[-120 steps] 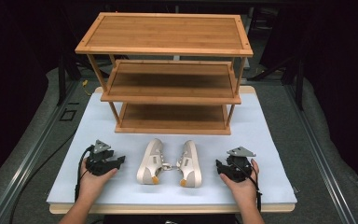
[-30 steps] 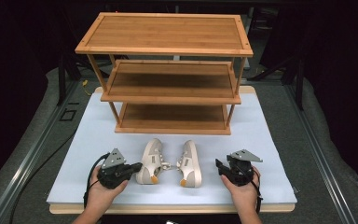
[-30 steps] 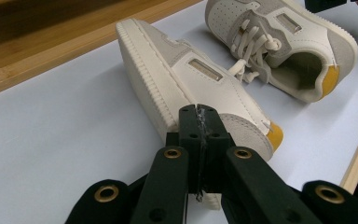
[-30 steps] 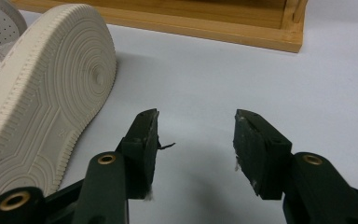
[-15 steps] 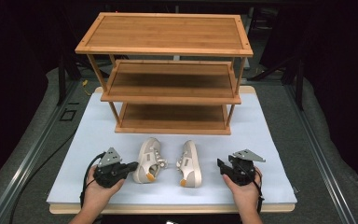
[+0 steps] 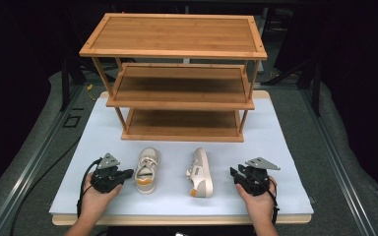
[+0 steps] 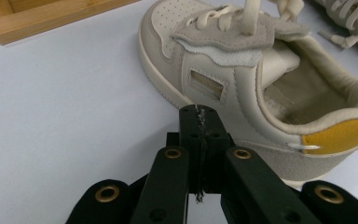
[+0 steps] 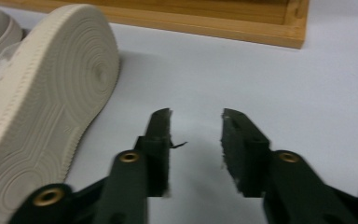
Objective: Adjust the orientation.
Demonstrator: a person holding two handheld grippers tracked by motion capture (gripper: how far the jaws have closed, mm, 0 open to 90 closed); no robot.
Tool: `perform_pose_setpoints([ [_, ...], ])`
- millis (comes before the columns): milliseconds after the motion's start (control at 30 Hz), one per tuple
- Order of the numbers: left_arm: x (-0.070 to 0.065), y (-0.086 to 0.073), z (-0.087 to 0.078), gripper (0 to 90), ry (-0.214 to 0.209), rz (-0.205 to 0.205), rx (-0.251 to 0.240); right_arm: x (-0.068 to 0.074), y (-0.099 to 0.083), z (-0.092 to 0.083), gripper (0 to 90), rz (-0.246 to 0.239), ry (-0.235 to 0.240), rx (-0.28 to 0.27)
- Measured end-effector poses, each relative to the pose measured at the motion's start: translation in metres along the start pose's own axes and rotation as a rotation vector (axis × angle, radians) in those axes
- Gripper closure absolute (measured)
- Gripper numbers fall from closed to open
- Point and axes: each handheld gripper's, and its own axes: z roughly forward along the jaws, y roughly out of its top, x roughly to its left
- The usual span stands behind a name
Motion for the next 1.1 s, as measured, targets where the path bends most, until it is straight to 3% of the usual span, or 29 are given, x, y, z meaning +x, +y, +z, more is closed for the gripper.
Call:
perform_pose_setpoints([
  [200,-0.002,0.001,-0.002,82.7,0.002,-0.011,-0.029,0.013,0.004,-0.004,82.8,-0.06,0.07,0.006],
  [300,-0.001,0.0,-0.001,74.5,0.002,-0.035,-0.047,0.027,0.007,-0.007,88.4,-0.132,0.091,0.002],
  [400,0.001,-0.001,0.0,65.7,0.015,-0.045,-0.059,0.04,0.009,-0.011,89.8,-0.195,0.164,-0.021],
  [433,0.002,-0.001,0.0,63.6,0.017,-0.047,-0.061,0.046,0.009,-0.013,89.8,-0.213,0.151,-0.02],
  [500,0.003,-0.002,0.0,59.7,0.02,-0.06,-0.069,0.053,0.01,-0.015,89.9,-0.221,0.148,-0.024],
  [600,0.004,-0.003,0.001,56.0,0.017,-0.08,-0.079,0.059,0.009,-0.014,89.0,-0.225,0.188,-0.031],
  [767,0.006,-0.003,0.001,54.4,0.015,-0.085,-0.084,0.068,0.01,-0.015,87.1,-0.243,0.186,-0.044],
  [1100,0.007,-0.004,0.001,52.5,-0.001,-0.111,-0.096,0.069,0.009,-0.013,86.6,-0.243,0.186,-0.034],
])
